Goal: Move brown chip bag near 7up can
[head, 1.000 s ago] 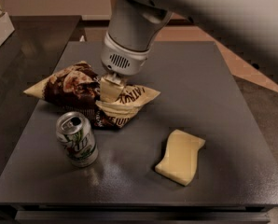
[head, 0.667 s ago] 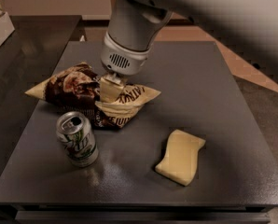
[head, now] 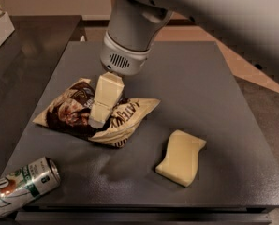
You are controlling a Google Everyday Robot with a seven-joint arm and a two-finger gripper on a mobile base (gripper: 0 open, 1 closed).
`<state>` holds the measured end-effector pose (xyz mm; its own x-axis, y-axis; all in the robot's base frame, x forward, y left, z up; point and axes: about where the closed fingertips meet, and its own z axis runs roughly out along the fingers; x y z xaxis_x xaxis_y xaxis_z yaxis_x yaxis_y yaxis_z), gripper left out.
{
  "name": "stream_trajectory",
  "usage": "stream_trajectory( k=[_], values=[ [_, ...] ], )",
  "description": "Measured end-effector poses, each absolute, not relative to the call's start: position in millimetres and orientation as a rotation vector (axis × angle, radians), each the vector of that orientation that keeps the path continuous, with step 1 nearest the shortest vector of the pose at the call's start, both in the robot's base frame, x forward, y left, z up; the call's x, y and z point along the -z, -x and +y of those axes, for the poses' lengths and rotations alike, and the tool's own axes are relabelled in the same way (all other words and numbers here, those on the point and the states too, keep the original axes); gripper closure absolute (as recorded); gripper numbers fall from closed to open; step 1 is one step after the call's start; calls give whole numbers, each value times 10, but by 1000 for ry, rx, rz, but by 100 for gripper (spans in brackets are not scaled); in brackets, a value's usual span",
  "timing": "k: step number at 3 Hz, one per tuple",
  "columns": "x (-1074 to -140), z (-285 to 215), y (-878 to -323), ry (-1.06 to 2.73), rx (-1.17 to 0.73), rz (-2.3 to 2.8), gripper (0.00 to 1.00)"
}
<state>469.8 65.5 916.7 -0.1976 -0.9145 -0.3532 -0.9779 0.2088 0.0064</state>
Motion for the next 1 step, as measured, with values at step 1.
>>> stream_trajectory(
  k=[1],
  values=[
    [-9167, 655, -4697, 1789, -334, 2214, 0]
  ],
)
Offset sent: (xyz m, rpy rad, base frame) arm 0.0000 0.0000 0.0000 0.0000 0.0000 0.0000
